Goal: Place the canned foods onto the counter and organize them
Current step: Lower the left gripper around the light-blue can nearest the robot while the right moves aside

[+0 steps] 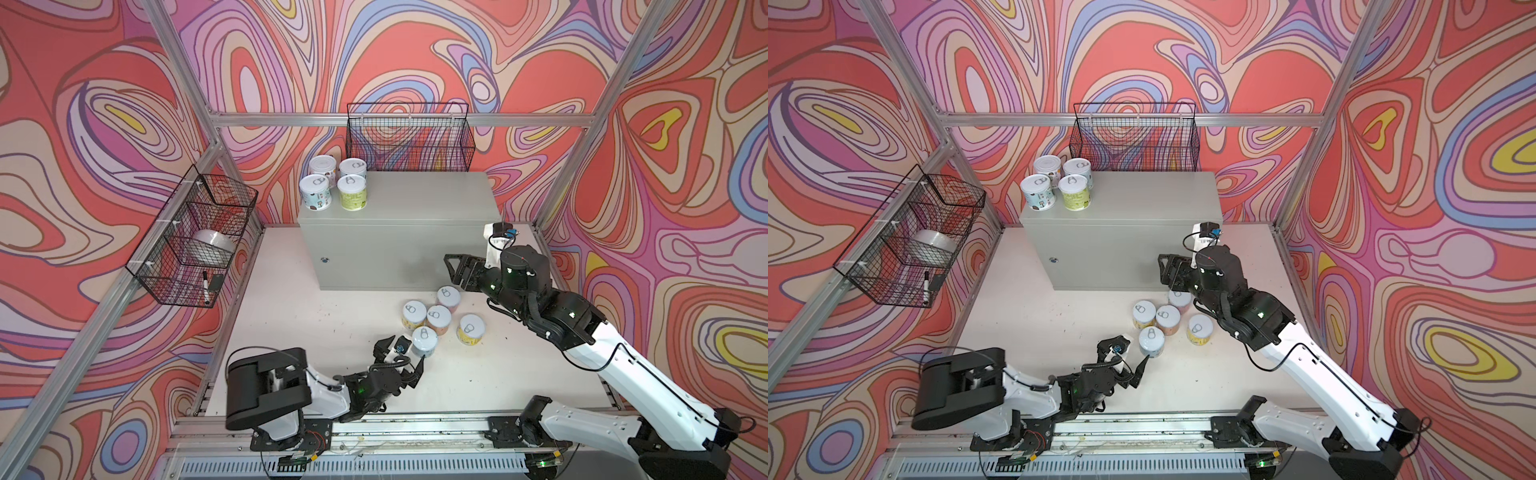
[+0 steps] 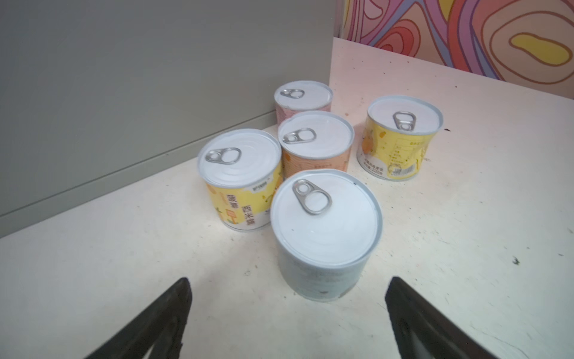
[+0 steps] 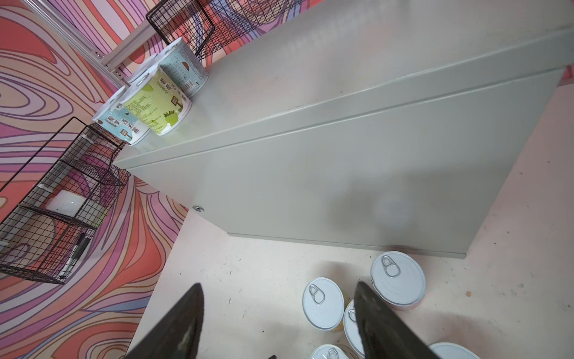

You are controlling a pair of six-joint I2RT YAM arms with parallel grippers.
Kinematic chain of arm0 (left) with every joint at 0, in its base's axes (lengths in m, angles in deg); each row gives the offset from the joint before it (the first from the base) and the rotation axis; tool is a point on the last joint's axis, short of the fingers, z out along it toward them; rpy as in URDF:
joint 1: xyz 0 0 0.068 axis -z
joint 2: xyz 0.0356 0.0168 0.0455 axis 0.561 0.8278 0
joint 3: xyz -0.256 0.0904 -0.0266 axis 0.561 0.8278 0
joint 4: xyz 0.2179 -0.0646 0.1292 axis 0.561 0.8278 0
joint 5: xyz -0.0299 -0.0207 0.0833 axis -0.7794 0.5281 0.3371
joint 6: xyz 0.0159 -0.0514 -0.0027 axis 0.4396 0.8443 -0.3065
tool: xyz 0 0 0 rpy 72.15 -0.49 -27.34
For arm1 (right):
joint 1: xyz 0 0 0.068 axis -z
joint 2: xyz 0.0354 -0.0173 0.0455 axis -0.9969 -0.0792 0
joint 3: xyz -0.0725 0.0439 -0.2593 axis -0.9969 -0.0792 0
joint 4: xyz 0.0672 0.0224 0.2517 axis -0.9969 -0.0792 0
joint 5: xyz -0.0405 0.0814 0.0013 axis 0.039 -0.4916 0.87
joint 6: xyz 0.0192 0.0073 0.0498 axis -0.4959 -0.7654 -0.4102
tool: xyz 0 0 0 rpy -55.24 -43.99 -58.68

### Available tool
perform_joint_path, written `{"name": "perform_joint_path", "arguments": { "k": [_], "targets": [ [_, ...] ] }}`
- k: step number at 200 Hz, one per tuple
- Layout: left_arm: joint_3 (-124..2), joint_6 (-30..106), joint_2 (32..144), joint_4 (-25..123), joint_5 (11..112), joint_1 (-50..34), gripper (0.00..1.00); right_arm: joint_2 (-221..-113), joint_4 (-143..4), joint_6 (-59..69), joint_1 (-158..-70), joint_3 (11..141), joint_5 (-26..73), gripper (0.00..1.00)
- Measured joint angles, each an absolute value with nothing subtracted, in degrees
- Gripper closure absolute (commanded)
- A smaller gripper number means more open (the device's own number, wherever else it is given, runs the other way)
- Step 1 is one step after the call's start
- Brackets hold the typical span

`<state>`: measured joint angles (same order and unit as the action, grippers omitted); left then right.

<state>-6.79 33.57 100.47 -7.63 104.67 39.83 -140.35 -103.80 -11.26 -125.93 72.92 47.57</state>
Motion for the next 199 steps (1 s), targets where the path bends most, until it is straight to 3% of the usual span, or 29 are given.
{"name": "perform_joint_path", "arguments": {
  "k": [44, 92, 151, 199],
  "targets": [
    [-12.2, 32.0, 112.1, -17.2, 102.8, 40.5, 0.0, -137.8, -103.8, -10.8, -125.9, 72.9, 49.8, 0.22],
    [-20.8, 31.3, 119.1, -20.8, 108.0, 40.5, 0.0, -137.9, -104.2, -9.5, -125.9, 72.7, 50.8, 0.22],
    [-25.9, 30.9, 125.7, -21.6, 115.9, 40.4, 0.0, -137.9, -104.2, -8.6, -125.9, 72.4, 50.8, 0.22],
    [-27.3, 33.4, 127.5, -21.8, 117.5, 38.3, 0.06, -137.7, -104.3, -8.4, -125.9, 72.0, 50.9, 0.22]
  ]
}}
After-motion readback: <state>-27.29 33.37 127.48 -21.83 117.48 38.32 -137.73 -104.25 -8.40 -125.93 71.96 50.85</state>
